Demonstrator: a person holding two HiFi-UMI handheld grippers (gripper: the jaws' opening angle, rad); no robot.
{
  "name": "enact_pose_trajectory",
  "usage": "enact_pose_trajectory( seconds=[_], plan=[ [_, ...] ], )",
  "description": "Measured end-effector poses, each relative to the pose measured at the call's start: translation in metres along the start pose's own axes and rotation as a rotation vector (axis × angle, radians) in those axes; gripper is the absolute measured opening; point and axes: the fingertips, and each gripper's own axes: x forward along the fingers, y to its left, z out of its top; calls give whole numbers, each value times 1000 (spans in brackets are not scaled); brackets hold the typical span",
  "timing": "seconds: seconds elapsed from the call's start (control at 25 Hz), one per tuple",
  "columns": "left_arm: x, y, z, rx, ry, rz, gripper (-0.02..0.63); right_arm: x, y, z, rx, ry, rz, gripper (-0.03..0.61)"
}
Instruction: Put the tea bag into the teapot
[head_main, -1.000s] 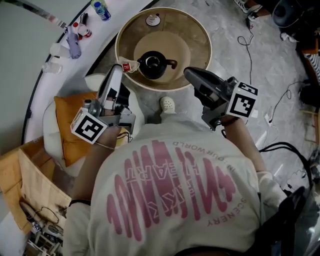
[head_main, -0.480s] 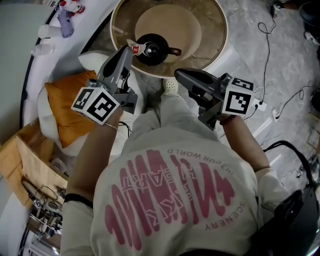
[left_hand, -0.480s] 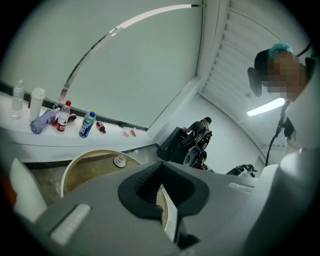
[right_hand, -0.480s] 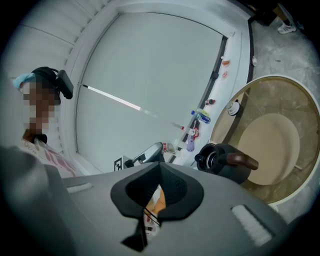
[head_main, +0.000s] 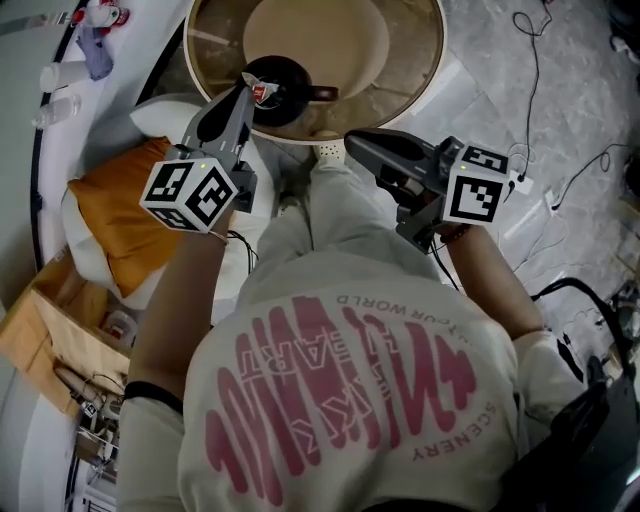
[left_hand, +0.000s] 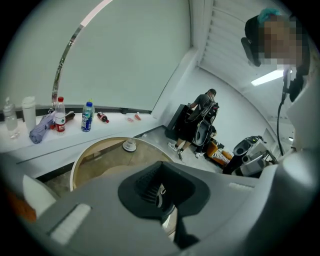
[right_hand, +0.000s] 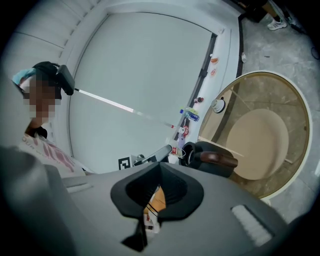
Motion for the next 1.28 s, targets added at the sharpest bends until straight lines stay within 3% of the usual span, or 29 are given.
enact_pose_trajectory(
  seconds=[0.16,0.52,0.72,0.96,1.28],
  plan=[
    [12,10,-18,65,81,51,12,-5,-12,-1,28,-15,-19,6],
    [27,15,-44,250,255,77,12,3,-10,-8,70,19,15,6],
    [30,14,-62,311,375,87,12,2,-13,-11,83,28,19,6],
    [31,8,-63,304,389,77,15,3,-13,-11,92,31,29,6],
    [31,0,-65,296,389,46,106,3,-13,-12,94,37,33,6]
  ],
)
